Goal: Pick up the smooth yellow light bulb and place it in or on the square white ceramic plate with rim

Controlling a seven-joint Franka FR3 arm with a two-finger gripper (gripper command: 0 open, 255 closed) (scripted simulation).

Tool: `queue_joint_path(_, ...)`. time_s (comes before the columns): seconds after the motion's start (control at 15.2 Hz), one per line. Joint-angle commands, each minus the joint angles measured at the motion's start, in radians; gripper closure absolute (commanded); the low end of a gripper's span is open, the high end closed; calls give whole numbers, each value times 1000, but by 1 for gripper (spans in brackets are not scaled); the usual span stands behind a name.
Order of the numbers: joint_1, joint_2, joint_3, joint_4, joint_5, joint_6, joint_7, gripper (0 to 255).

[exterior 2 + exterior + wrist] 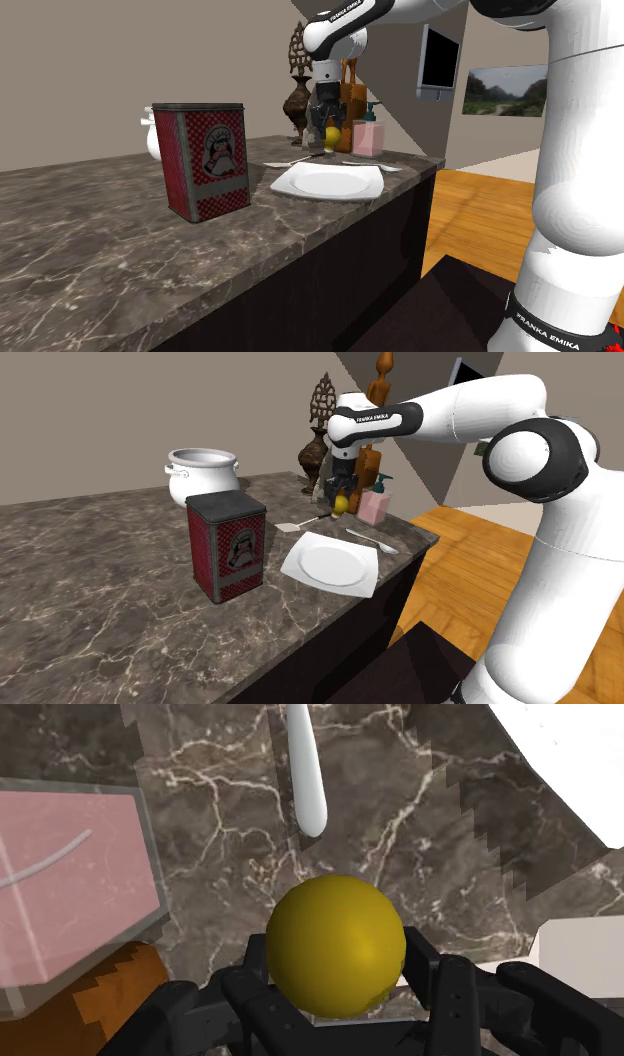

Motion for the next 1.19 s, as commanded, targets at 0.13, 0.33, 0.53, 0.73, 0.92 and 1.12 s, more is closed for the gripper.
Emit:
queue_joint_path(0.13,0,-2,0,50,1,-52,-5,255)
queue_joint_path(0.33,0,0,0,93,2,-93,-9,255)
queue_joint_path(0.53,0,5,0,140,2,-135,-12,255)
queue_joint_path(0.73,0,12,0,191,3,-178,-16,255)
queue_joint_path(0.92,0,19,-1,232,3,-212,-18,255)
queue_joint_path(1.12,29,-83,19,108,-3,-194,32,255)
